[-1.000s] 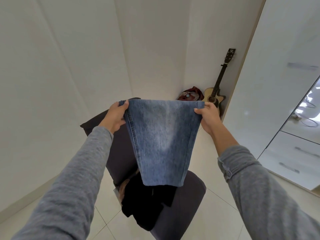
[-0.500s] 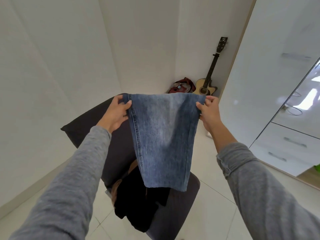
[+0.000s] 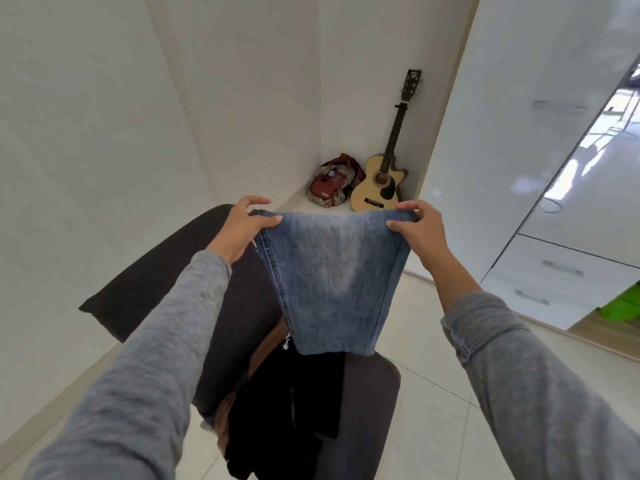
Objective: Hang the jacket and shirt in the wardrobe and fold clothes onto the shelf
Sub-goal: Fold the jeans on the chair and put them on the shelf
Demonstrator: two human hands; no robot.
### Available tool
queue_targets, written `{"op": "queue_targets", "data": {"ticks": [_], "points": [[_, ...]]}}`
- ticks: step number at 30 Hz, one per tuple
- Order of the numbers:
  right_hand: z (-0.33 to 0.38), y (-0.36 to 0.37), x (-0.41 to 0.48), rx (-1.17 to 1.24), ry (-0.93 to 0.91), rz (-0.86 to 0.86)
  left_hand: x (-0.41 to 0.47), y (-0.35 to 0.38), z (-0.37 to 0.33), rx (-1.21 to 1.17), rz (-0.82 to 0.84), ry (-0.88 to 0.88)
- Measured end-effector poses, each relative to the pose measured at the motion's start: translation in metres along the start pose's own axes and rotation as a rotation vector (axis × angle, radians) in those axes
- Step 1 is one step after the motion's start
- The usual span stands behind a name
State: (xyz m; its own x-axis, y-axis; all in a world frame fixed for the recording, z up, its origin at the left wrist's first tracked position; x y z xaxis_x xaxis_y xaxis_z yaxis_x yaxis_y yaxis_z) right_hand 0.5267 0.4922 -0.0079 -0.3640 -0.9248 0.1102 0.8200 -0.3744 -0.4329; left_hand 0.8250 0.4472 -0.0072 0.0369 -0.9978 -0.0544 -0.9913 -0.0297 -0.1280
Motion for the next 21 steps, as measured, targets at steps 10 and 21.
{"op": "queue_targets", "data": {"ticks": [10,21], "points": [[0.03,0.023,-0.064,-0.486,0.031,-0.092,0.026,-0.02,-0.014,0.578,0.416,0.426],[0.034,0.021,-0.127,-0.517,0.273,-0.142,0.027,-0.019,-0.009,0.914,0.648,0.661]]}}
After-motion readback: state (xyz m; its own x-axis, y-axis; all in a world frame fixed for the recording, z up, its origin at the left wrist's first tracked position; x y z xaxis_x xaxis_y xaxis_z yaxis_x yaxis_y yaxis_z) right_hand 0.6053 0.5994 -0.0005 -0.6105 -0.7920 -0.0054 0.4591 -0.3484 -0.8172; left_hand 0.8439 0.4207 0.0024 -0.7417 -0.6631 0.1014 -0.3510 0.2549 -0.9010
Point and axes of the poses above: each hand's wrist, its own x-axis towards the middle knuckle, its own y-axis out of the palm, z = x × y, the point moved 1 cm from there along x, towards the middle knuckle, and after that the axes turned 4 degrees about -x, right-handed, at the moved point
